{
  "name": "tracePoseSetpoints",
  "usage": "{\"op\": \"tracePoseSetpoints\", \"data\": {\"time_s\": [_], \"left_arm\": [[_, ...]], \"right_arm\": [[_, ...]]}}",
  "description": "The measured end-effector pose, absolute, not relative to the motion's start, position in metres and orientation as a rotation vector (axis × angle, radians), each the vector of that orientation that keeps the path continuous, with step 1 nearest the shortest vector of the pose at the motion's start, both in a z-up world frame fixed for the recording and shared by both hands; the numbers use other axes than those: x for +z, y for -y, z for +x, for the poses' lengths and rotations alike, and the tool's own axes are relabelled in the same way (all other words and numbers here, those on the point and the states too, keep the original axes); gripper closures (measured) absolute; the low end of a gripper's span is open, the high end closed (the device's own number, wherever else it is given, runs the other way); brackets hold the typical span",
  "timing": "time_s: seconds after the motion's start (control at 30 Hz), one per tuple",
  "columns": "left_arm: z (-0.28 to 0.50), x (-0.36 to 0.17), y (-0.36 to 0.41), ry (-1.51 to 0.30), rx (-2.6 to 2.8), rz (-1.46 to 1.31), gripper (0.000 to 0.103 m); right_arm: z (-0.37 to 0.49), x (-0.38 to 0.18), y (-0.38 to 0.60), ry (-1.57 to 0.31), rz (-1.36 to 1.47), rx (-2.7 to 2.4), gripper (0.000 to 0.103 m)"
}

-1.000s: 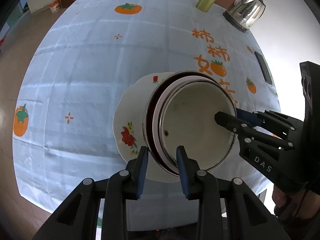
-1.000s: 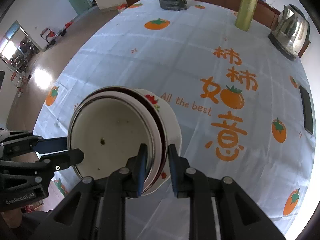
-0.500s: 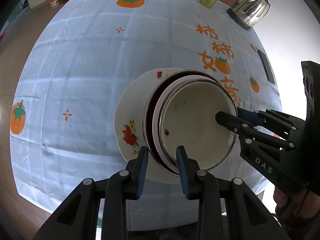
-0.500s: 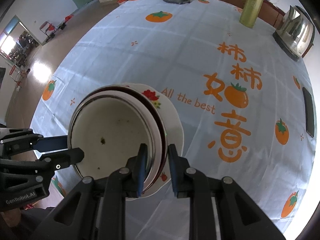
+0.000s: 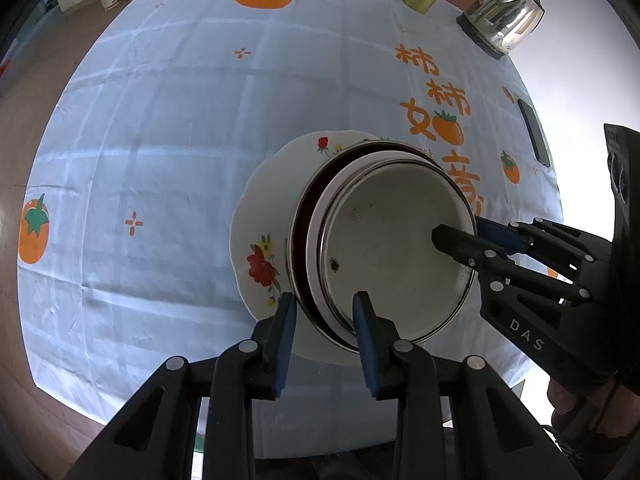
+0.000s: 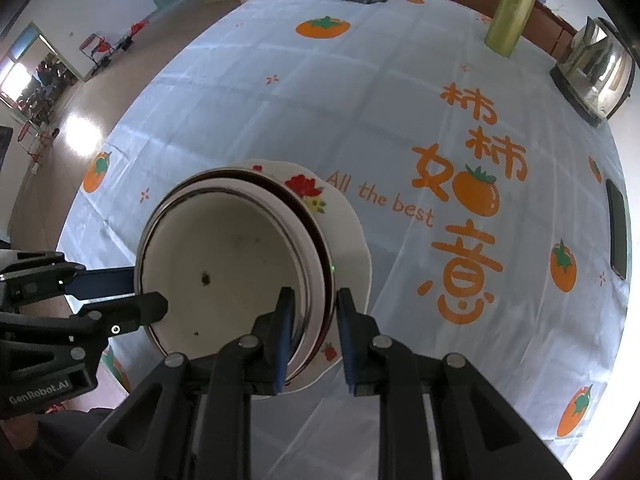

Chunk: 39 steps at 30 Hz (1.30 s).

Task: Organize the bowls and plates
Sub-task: 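Carry the nested bowl stack with both grippers over the plate stack, then lower the bowl stack onto the plate stack and open both grippers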

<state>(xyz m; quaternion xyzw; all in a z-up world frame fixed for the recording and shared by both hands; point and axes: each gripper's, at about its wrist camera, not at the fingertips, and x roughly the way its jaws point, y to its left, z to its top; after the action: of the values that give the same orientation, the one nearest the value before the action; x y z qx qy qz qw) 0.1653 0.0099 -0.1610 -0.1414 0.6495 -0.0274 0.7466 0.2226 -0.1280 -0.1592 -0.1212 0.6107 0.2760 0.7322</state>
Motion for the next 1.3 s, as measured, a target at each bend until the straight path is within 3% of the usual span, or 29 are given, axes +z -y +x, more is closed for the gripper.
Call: {"op": "tracePoseSetpoints", "data": {"time_s": [1.3], "left_arm": [[0.1699,-0.1643,-0.0172,-1.414,-0.084,-0.354,0.071]], "right_arm": [[0.2212,-0.1619,0.1308,-1.358,-0.261,0.593,0.081]]}}
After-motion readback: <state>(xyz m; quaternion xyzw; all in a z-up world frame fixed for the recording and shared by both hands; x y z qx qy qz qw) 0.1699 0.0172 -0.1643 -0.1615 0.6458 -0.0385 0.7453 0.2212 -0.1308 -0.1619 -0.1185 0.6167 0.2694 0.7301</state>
